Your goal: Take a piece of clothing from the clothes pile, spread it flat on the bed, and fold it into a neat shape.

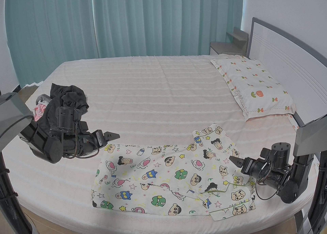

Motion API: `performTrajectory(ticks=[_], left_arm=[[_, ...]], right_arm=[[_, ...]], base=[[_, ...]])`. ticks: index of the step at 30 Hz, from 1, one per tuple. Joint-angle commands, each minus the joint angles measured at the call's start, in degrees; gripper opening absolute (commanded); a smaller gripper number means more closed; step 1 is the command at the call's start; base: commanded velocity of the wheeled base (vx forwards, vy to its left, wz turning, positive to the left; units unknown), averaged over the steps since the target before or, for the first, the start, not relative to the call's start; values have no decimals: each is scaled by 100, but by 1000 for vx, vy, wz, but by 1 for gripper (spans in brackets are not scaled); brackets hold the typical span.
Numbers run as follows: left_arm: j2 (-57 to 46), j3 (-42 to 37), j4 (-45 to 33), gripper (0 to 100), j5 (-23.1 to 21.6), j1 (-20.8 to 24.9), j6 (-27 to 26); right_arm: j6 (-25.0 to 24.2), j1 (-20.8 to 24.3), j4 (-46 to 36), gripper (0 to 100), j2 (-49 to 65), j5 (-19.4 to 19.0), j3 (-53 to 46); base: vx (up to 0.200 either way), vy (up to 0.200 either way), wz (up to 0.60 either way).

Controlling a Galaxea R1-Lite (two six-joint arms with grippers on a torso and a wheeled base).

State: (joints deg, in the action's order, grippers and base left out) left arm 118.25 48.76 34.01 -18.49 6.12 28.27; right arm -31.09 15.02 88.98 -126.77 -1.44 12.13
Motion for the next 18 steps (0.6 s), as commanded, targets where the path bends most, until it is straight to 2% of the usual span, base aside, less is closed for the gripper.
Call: performTrajectory(ticks=[1, 7, 18], left_arm=[[1262, 995, -44, 100, -190, -401, -515], [2009, 1557, -105, 100, -752, -489, -770], [2440, 1953, -167, 100, -779, -577, -1016]], right_arm=[[-3, -60, 102, 100, 30, 12, -237], [-3, -60, 102, 100, 3, 188, -299], [-3, -60, 102, 100, -23, 223, -431]], base=[[0, 0, 0], [0, 0, 0], [0, 0, 0]])
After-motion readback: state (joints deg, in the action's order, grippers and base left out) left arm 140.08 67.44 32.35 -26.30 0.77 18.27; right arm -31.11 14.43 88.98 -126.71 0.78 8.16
